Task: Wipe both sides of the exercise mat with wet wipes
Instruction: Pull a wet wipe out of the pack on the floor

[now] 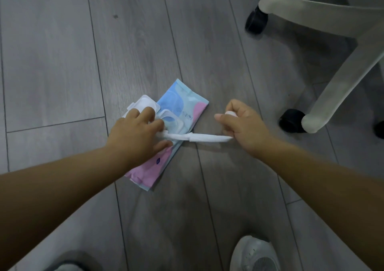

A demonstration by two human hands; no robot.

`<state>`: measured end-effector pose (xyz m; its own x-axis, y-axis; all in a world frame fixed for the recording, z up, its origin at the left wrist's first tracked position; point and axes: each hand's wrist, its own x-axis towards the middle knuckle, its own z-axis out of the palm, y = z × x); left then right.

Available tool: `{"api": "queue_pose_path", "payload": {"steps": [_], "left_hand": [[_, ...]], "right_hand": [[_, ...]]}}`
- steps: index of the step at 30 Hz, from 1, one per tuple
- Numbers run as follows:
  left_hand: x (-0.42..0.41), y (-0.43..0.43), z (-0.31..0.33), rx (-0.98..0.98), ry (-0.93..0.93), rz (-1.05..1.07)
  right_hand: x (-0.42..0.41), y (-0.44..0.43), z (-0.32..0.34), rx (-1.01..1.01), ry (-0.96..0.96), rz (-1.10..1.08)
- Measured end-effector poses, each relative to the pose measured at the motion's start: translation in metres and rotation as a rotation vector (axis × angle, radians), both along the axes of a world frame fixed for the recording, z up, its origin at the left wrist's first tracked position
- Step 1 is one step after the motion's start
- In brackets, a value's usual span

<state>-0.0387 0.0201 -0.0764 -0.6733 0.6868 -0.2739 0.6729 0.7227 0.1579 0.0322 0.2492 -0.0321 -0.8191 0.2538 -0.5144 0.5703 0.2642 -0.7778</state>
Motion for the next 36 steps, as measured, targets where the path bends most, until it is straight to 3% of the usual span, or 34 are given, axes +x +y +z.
{"api": "queue_pose_path", "payload": {"steps": [2, 6, 8, 14, 21, 36], "left_hand": [[0.000, -0.001, 0.002, 0.005, 0.021, 0.026], [0.003, 0.006, 0.008, -0.057, 0.025, 0.042], [0.002, 0.011, 0.012, -0.061, 0.027, -0.012], [0.009, 0.037, 0.014, 0.108, -0.110, -0.119], [0.009, 0.034, 0.009, 0.208, -0.185, -0.135], [0.015, 0.035, 0.015, 0.144, -0.296, -0.128]], "right_hand": [[0.000, -0.001, 0.003, 0.191, -0.034, 0.192], [0.000, -0.007, -0.003, 0.350, -0.220, 0.563], [-0.002, -0.009, -0.007, 0.420, -0.217, 0.663], [-0.004, -0.008, -0.009, 0.396, -0.129, 0.548], [-0.007, -0.012, -0.014, 0.536, -0.082, 0.601], [-0.020, -0.025, -0.023, 0.720, -0.266, 0.617]]}}
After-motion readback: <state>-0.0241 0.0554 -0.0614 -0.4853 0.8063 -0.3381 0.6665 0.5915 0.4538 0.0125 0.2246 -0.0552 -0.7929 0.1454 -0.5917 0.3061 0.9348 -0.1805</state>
